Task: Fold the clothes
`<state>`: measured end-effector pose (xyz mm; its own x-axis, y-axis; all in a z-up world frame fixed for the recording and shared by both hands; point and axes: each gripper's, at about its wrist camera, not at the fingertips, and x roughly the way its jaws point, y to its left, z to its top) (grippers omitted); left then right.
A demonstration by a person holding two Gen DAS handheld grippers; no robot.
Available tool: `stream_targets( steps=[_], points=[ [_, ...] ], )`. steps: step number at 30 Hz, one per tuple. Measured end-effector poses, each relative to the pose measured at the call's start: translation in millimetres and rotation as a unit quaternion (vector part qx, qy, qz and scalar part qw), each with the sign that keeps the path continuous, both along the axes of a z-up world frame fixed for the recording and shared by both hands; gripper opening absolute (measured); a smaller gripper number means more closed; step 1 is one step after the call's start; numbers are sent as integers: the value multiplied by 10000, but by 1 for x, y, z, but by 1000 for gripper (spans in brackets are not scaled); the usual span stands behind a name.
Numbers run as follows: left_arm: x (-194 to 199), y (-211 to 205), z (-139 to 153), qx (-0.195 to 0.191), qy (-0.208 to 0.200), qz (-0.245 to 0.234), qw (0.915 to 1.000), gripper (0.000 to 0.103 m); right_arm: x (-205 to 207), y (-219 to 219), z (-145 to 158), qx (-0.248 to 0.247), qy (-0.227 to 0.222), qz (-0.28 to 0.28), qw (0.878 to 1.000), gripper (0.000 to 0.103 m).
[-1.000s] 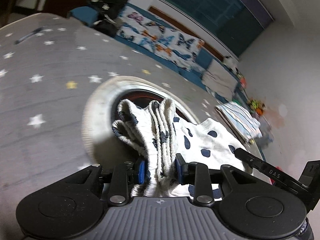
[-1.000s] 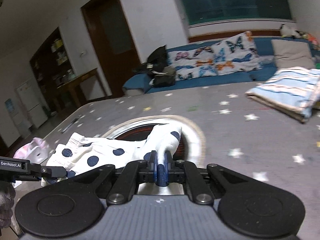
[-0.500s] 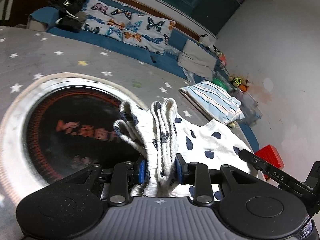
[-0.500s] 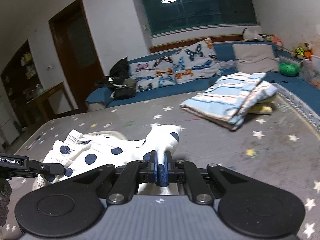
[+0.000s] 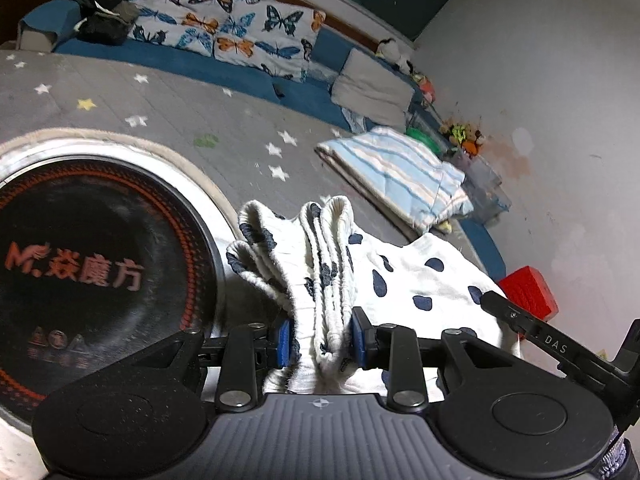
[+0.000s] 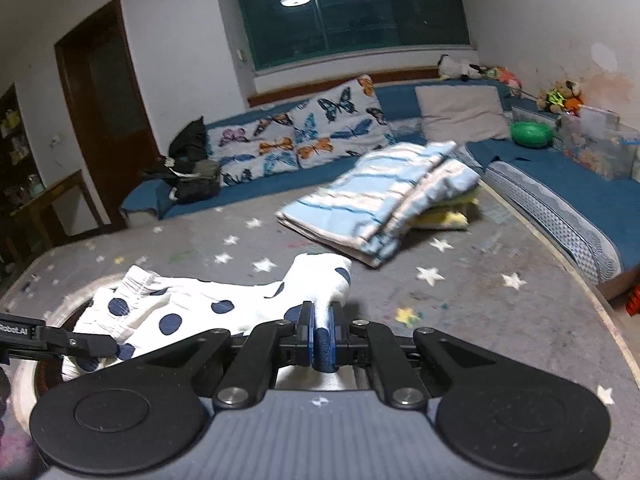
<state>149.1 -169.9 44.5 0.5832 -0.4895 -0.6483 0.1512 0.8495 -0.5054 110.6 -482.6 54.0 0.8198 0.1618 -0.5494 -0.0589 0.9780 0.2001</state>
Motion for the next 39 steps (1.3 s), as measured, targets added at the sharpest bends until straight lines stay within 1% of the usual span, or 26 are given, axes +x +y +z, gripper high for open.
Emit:
stream_targets(
  steps=[2,7,10,12,15,16,18,20,21,23,25,28,30,32,34,36,37,39],
  points=[
    [0,-4,-5,64,67,-37,10000,35,0,-4,-7,-11,77,-59,10000,6],
    [-1,-9,-14,166,100,-105,9998,36,-1,-12,-22,0,243,-175,9996,6],
    [0,-8,-16,216,133,-107,9996,37,-2,-12,-28,-77,297,-156,9994,6],
    [-1,-7,-17,259,135,-108,9995,41,-4,-12,-31,-82,323,-158,9993,6],
    [-2,-4,-17,329,137,-89,9993,51,-4,-16,-35,-52,406,-162,9990,8],
    [-3,-3,-15,347,131,-65,9993,56,-5,-17,-36,-64,423,-179,9989,9],
    [-4,-1,-12,363,74,-76,9993,58,-4,-18,-37,-87,456,-194,9987,11],
    [-7,2,-6,441,-38,-63,9990,66,-3,-18,-37,-143,478,-196,9986,13],
    [-8,3,-2,497,-112,-29,9987,68,-3,-17,-36,-190,467,-201,9985,13],
    [-9,6,4,508,-228,24,9984,68,-3,-17,-32,-237,427,-210,9986,19],
    [-10,8,10,509,-341,75,9981,68,-2,-16,-27,-249,373,-207,9988,19],
    [-11,4,19,508,-556,29,9972,67,2,-11,-21,-215,306,-104,9992,19],
    [-10,-2,21,426,-642,-103,9970,58,8,-7,-18,-154,302,-17,9994,19],
    [-8,-10,20,360,-673,-247,9968,45,14,-2,-18,-117,312,61,9994,19],
    [-4,-16,18,332,-667,-354,9966,38,21,3,-18,-106,323,132,9993,19],
    [0,-21,16,307,-658,-456,9963,35,30,9,-20,-111,345,194,9992,20],
    [2,-24,14,295,-653,-508,9961,32,35,11,-22,-106,371,212,9990,20],
    [6,-29,12,270,-644,-610,9957,31,45,15,-25,-95,423,241,9988,20]
  ],
)
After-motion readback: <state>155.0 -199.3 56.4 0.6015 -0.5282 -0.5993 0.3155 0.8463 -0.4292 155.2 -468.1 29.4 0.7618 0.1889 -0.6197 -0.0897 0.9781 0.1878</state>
